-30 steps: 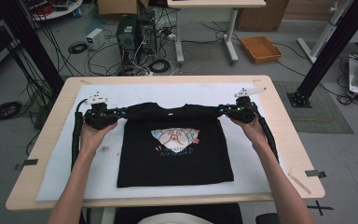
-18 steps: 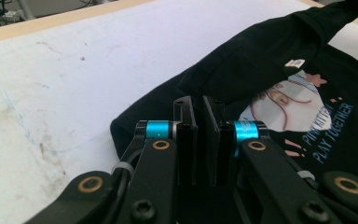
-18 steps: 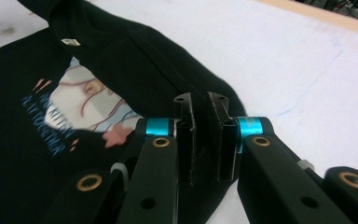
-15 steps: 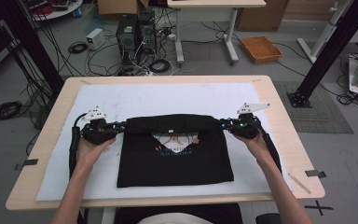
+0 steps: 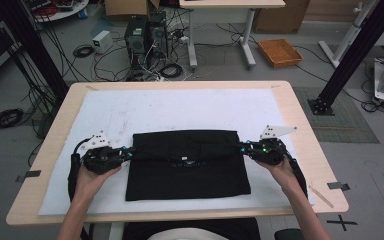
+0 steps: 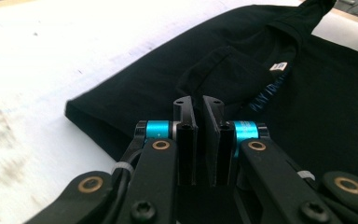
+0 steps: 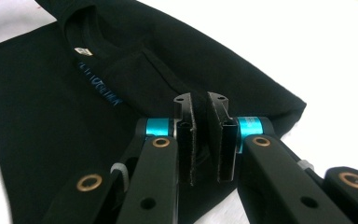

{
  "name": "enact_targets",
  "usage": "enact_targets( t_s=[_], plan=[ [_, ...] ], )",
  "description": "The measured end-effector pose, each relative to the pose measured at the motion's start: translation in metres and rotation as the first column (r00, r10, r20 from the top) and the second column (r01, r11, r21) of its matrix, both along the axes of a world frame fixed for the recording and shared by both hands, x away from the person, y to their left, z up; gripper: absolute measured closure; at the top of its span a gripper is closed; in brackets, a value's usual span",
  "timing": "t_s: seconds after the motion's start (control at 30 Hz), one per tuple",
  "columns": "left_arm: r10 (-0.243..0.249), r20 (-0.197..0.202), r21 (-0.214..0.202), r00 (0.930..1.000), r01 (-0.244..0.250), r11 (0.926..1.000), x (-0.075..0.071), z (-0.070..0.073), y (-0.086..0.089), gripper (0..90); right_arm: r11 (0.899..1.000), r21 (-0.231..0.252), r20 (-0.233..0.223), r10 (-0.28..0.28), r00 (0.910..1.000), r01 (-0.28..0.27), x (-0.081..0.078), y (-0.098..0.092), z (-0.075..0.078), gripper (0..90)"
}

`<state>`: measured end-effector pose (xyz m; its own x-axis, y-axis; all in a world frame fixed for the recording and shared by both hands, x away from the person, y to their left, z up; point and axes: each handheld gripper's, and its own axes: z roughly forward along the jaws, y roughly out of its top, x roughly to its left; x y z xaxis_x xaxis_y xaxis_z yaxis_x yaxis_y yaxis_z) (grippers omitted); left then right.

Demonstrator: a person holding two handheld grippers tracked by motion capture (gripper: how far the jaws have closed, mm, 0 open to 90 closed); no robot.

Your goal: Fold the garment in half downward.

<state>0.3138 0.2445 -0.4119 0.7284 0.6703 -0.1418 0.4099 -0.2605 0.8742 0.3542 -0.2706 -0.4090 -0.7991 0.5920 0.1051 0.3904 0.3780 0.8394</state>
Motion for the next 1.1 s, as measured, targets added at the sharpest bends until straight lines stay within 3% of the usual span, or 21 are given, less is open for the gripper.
enact_targets(
  t_s=[0.23, 0.47, 0.63, 0.97, 1.1],
  plan=[
    [-0.02, -0.019, -0.002, 0.9996, 0.02, 0.9998, -0.013, -0.009, 0.001, 83.8, 1.0, 0.021, -0.024, 0.007, 0.9997, -0.007, -0.011, -0.006, -0.006, 83.1],
    [-0.039, -0.057, -0.002, 0.9976, 0.039, 0.9993, -0.023, -0.02, 0.002, 83.8, 1.0, 0.005, -0.06, 0.025, 0.9979, -0.024, -0.022, -0.008, -0.02, 83.1],
    [-0.045, -0.074, 0.007, 0.9962, 0.046, 0.9989, -0.025, -0.024, 0.0, 83.8, 1.0, 0.005, -0.073, 0.028, 0.997, -0.028, -0.026, -0.011, -0.022, 83.1],
    [-0.066, -0.106, 0.029, 0.9922, 0.069, 0.9972, -0.034, -0.032, -0.002, 83.8, 0.998, -0.039, -0.088, 0.042, 0.9952, -0.045, -0.042, -0.011, -0.028, 83.2],
    [-0.076, -0.115, 0.02, 0.9904, 0.079, 0.9967, -0.037, -0.034, -0.002, 83.8, 0.999, -0.027, -0.098, 0.044, 0.9942, -0.047, -0.044, -0.014, -0.032, 83.2]
  ],
)
